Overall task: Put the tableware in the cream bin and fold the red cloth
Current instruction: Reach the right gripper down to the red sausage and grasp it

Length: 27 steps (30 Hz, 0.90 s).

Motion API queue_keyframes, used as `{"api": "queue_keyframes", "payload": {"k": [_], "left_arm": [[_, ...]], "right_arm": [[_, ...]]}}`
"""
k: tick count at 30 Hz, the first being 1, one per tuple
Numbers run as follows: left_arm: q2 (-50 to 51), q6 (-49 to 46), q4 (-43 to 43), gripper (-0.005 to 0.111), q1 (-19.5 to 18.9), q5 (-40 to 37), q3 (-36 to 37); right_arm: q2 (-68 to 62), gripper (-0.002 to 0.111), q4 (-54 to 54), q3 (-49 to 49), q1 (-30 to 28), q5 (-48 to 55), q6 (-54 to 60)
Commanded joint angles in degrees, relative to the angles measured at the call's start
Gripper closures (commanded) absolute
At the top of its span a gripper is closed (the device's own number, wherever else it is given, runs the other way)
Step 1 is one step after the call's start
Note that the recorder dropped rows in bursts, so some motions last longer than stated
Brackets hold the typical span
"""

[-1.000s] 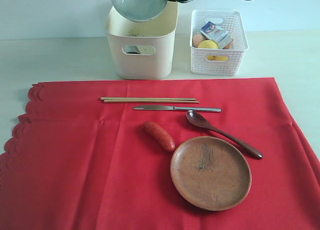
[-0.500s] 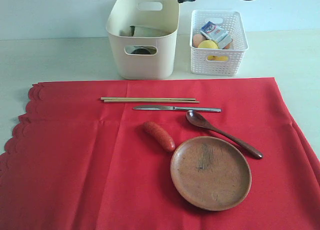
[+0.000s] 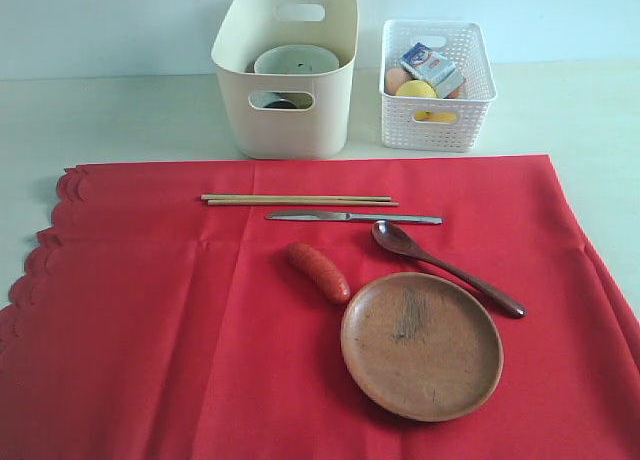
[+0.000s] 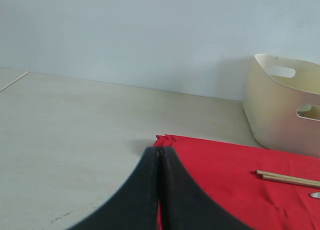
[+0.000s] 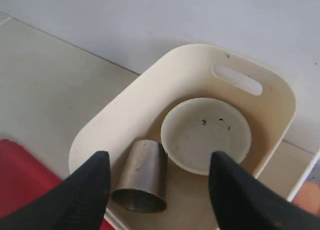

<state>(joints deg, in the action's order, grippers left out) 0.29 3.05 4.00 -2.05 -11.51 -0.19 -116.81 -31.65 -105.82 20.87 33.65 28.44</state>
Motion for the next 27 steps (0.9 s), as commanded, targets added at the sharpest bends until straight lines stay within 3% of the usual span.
{"api": "queue_keyframes", "payload": {"k": [1,11,15,27], "left_arm": [[-0.29,-0.32,0.20,0.107,-0.10,0.13,0.19],[-0.29,-0.32,0.20,0.107,-0.10,0.13,0.19],[-0.29,-0.32,0.20,0.107,-0.10,0.13,0.19],[-0.29,-0.32,0.20,0.107,-0.10,0.13,0.19]], "right_arm": [[4.43,0.052,7.11,-0.34,-0.19,6.04,0.00],[13.14,0.052,14.90,2.59,-0.19,14.76,-1.32],[17.66,0.052,19.89,7.99,-0.19,15.55,-3.20],[30.27,0.052,20.18,28.59,-0.19,11.64,-3.03]]}}
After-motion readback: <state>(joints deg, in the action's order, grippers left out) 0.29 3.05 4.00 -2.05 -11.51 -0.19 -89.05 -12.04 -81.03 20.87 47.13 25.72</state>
